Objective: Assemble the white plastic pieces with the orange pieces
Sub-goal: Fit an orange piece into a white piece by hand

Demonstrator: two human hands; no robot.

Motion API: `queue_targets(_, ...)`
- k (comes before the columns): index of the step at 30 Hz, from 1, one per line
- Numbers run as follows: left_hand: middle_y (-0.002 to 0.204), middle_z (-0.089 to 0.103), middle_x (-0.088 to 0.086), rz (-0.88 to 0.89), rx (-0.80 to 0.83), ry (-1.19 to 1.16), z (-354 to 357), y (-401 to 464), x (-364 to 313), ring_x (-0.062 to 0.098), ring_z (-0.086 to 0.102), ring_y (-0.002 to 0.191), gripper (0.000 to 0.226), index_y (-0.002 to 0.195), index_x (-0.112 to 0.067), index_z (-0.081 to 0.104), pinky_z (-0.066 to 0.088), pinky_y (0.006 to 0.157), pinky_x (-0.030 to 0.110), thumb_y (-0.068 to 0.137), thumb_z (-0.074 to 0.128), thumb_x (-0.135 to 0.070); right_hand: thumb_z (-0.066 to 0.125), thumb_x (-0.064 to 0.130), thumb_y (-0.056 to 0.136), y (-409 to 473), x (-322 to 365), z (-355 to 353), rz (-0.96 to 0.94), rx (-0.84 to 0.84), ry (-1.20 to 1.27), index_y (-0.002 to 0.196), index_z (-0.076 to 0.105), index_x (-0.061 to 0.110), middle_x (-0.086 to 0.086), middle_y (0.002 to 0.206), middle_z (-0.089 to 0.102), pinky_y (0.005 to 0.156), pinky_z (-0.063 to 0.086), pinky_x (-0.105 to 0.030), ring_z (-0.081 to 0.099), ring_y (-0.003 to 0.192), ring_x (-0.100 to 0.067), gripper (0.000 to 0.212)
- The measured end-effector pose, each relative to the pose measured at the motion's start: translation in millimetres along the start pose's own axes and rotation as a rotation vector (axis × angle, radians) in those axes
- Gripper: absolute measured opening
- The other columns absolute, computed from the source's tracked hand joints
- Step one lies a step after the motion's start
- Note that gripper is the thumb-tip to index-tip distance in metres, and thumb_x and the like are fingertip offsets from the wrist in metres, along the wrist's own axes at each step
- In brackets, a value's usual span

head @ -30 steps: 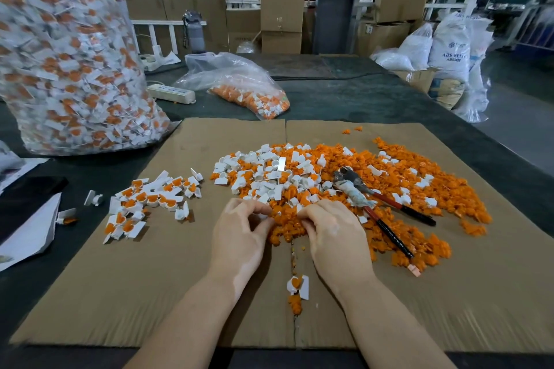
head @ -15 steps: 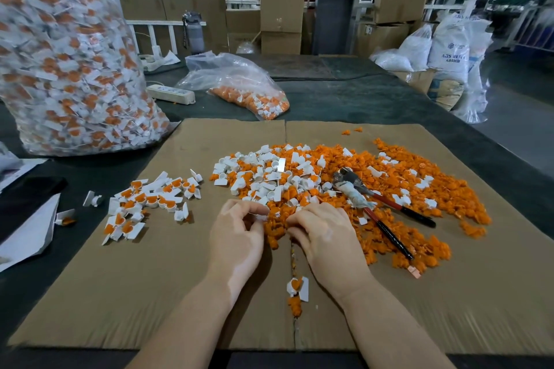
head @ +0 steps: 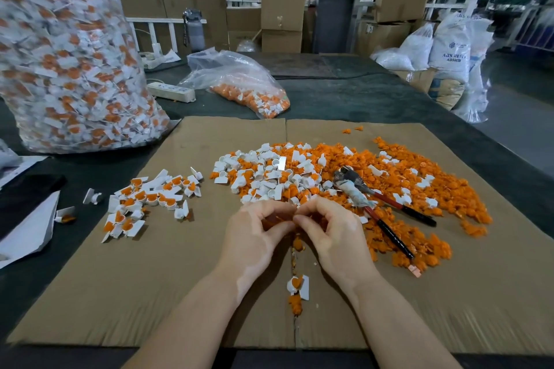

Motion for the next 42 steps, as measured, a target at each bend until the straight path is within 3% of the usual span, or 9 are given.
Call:
queue_targets(5,0.090,0.068,-0.010,-0.093,-0.089,-0.018,-3.6,0.8,7.9,0.005,0.059,0.085,0.016,0.088,-0.034,0.070,0.046,0.074,0.019,0.082,0.071,-0.019,0.061,0.012,0.088,-0.6,-6.0,-9.0,0.055,-0.167,-0.048,0.091,0.067,0.016,0.006,0.087,0.064,0.078,0.050,-0.023,0.059,0.088,-0.009,0.008)
queue_targets(9,0.083,0.059,-0.024,-0.018,-0.117,0.071,-7.4,-3.5,2.6,0.003,0.052,0.091,0.027,0.082,-0.038,0.066,0.035,0.073,0.007,0.082,0.068,-0.011,0.062,0.006,0.087,-1.4,-3.0,-9.8,0.007,-0.188,-0.121,0.093,0.068,0.011,0.003,0.089,0.065,0.079,0.050,-0.025,0.059,0.091,-0.012,0.009)
queue_targets(13,0.083,0.054,-0.023,0.075,0.043,0.182,-1.9,-6.1,-0.7,0.003,0.042,0.092,0.035,0.077,-0.042,0.065,0.032,0.083,0.023,0.076,0.065,-0.006,0.064,0.002,0.085,-1.8,0.9,-9.7,-0.054,-0.201,-0.162,0.090,0.069,0.009,0.000,0.086,0.066,0.076,0.051,-0.026,0.060,0.087,-0.014,0.010)
queue_targets(18,0.087,0.041,-0.026,0.121,0.197,0.409,6.7,-5.6,1.0,0.004,0.034,0.099,0.012,0.092,-0.039,0.072,0.022,0.085,0.025,0.083,0.067,-0.033,0.063,0.001,0.085,-2.1,-1.3,-10.1,-0.041,-0.211,-0.131,0.089,0.068,0.009,0.001,0.086,0.066,0.076,0.052,-0.030,0.060,0.088,-0.014,0.010)
queue_targets(22,0.091,0.046,-0.024,0.073,0.155,0.255,2.6,-2.3,3.1,0.003,0.035,0.097,0.011,0.083,-0.044,0.065,0.027,0.088,0.028,0.085,0.065,-0.033,0.063,0.002,0.085,-1.7,-1.5,-10.2,-0.046,-0.211,-0.128,0.089,0.068,0.010,0.001,0.086,0.065,0.076,0.052,-0.030,0.060,0.086,-0.013,0.010)
queue_targets(26,0.096,0.054,-0.015,0.004,0.032,0.013,-9.8,-2.1,7.5,0.007,0.045,0.098,0.020,0.082,-0.047,0.060,0.033,0.081,0.020,0.087,0.062,-0.028,0.064,0.003,0.084,-2.7,1.1,-9.0,-0.071,-0.185,-0.095,0.088,0.068,0.012,0.006,0.085,0.064,0.076,0.053,-0.027,0.059,0.084,-0.009,0.011)
queue_targets(34,0.092,0.059,-0.013,0.013,0.009,-0.077,-11.2,-1.3,8.9,0.012,0.053,0.095,0.017,0.078,-0.044,0.066,0.042,0.081,0.030,0.085,0.065,-0.028,0.071,0.009,0.081,-2.8,6.7,-1.8,-0.105,-0.031,0.044,0.095,0.071,0.011,0.004,0.088,0.067,0.078,0.052,-0.026,0.061,0.085,-0.008,0.015)
queue_targets(39,0.091,0.060,-0.012,0.040,0.021,-0.081,-7.3,-0.4,6.7,0.016,0.055,0.096,0.021,0.085,-0.044,0.068,0.045,0.085,0.037,0.086,0.064,-0.023,0.066,0.007,0.084,-2.1,4.2,-1.3,-0.035,-0.021,0.143,0.091,0.067,0.016,0.011,0.082,0.064,0.070,0.048,-0.014,0.060,0.079,-0.003,0.012)
queue_targets(42,0.093,0.060,-0.013,0.053,0.042,-0.034,-3.6,3.1,6.4,0.013,0.051,0.100,0.016,0.092,-0.039,0.069,0.038,0.087,0.020,0.087,0.062,-0.025,0.064,0.009,0.086,-1.1,1.4,-2.4,-0.011,-0.079,0.156,0.092,0.064,0.022,0.013,0.080,0.064,0.069,0.051,-0.017,0.061,0.077,-0.004,0.014)
Point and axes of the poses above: each hand's wrist, its own y-axis towards the middle knuckle, its own z-axis out of the palm, x = y × z, the point moved 5 cm from there along y, towards the middle knuckle
